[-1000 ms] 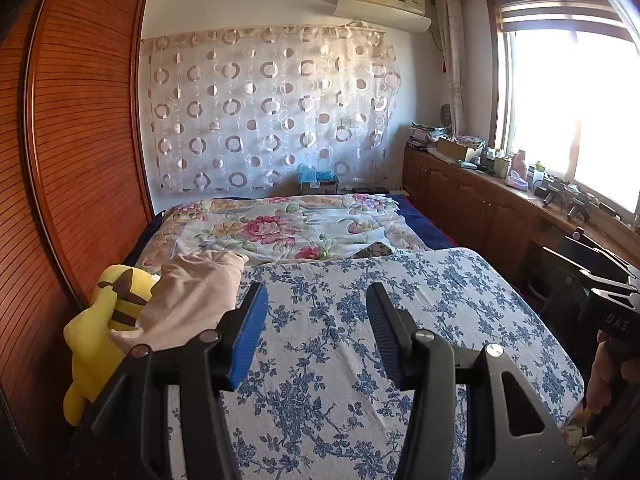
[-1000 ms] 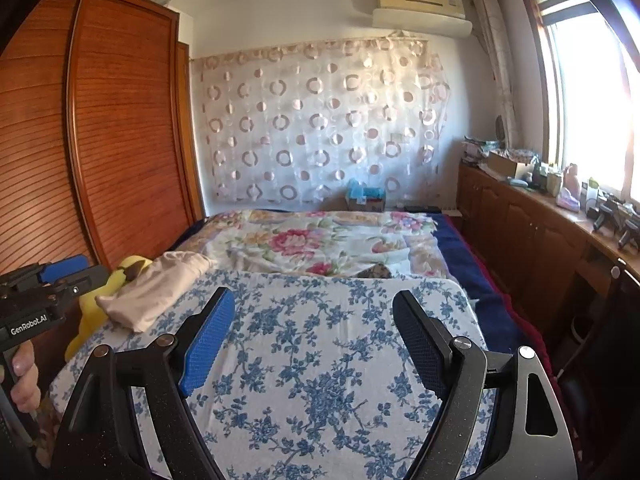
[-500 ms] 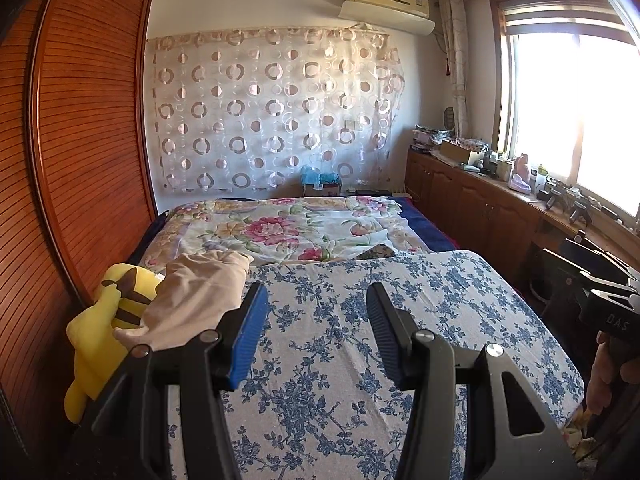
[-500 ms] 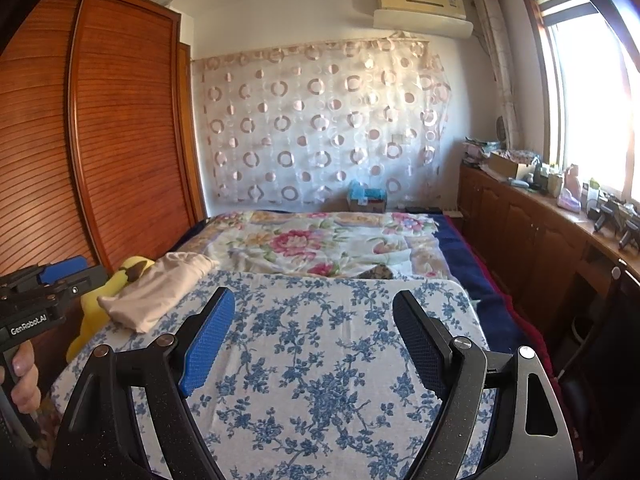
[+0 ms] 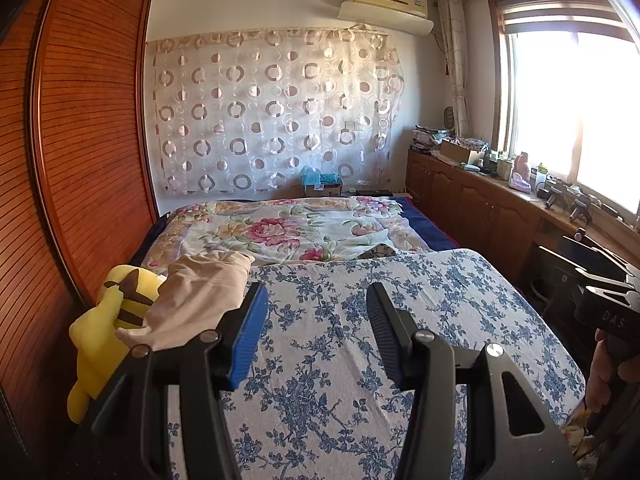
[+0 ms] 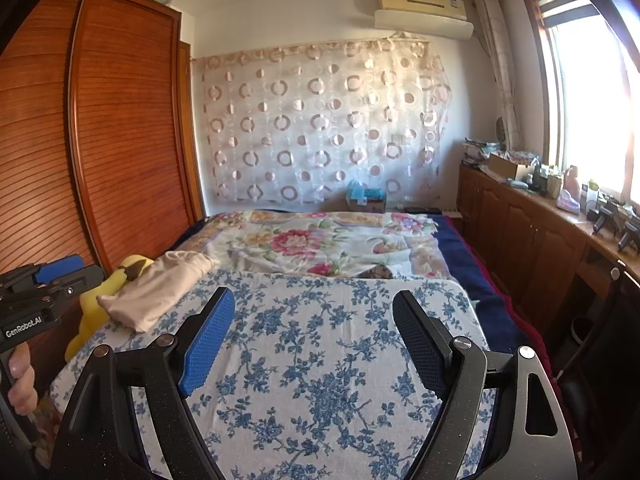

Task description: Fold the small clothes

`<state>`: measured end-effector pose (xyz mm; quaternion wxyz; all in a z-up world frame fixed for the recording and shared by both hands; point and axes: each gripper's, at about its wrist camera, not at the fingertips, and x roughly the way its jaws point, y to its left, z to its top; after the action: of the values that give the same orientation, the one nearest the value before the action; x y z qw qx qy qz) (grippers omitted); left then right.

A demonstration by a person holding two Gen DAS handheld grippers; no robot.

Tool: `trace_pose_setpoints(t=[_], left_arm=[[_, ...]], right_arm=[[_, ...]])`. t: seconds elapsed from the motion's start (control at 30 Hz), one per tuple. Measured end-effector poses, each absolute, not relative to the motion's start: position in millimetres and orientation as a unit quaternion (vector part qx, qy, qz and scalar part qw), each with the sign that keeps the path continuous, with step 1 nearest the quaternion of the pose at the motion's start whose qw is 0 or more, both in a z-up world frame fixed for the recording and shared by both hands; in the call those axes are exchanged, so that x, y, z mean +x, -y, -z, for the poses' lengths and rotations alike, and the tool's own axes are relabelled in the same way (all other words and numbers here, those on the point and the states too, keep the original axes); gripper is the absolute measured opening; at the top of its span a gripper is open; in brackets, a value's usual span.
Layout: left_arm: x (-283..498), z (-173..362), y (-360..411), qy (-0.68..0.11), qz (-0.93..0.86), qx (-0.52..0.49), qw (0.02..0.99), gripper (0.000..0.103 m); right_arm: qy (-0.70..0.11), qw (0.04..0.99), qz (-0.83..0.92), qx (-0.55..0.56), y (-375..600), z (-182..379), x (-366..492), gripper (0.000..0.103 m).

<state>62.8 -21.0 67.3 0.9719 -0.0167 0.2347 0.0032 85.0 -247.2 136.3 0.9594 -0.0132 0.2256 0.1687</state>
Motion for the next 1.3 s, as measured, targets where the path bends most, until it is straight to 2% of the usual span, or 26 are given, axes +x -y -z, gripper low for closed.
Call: trace_pose_setpoints(t=[1.3], left_arm=[[59.4,-67.4,19.2,-0.233,-0.003,-0.016,0.972,0.051]], right_arm=[[-0.224,0.96,-0.165,-0.015,245.8,-137.8,85.6,0.083]])
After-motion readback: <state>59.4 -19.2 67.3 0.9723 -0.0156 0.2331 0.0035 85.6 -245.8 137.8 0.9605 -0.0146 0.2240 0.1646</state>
